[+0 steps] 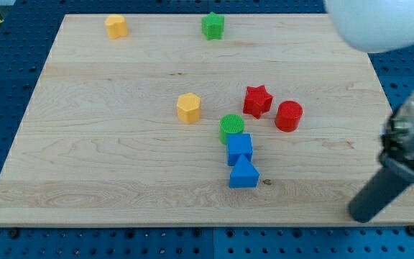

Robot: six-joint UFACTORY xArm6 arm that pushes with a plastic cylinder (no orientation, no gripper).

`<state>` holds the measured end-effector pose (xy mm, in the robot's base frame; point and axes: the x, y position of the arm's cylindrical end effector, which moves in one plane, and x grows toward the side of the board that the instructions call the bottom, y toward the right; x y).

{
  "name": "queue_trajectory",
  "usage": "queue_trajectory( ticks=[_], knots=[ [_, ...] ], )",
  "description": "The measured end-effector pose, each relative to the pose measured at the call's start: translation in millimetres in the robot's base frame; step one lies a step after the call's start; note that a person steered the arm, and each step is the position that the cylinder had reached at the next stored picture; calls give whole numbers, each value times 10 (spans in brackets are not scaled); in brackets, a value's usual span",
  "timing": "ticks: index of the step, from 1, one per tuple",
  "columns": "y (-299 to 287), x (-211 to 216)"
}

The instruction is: Slide the blue triangle to center right

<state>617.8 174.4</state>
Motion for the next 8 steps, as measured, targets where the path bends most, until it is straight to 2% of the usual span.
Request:
queue_trajectory(
  ticks=[2, 3, 4, 8],
  knots=[
    [-1273, -1],
    [-1955, -138],
    [-2214, -439],
    [-2198, -479]
  ],
)
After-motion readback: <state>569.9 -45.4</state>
